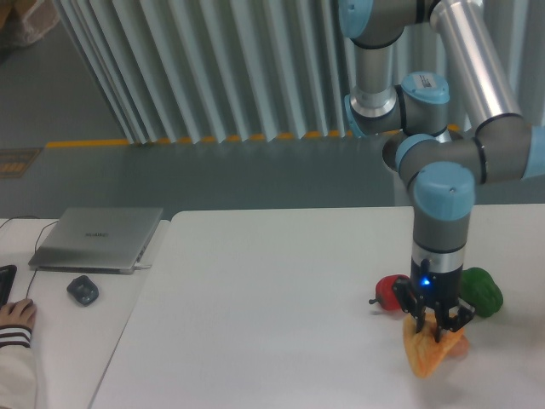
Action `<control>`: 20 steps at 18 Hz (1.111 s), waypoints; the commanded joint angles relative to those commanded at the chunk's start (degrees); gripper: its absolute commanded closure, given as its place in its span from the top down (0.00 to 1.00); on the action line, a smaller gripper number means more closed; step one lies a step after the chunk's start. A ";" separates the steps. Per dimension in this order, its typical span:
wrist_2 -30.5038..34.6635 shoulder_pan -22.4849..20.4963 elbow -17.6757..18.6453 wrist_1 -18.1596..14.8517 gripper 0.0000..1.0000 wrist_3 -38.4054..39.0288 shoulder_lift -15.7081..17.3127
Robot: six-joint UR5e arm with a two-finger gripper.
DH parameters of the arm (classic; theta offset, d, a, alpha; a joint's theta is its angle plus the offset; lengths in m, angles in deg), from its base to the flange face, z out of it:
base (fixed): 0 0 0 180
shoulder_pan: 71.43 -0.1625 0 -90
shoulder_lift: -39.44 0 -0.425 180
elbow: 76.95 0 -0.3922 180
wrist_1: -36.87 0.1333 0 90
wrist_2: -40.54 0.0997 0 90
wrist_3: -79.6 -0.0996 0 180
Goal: Place the triangular bread on the table
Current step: 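Lower the bread slice onto the table and open the gripper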
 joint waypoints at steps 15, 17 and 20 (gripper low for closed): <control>0.09 3.96 -2.99 4.31 0.39 10.19 -4.22; 0.17 4.04 -2.64 4.39 0.39 10.19 -4.22; 0.70 4.65 -1.94 4.48 0.62 9.58 -4.30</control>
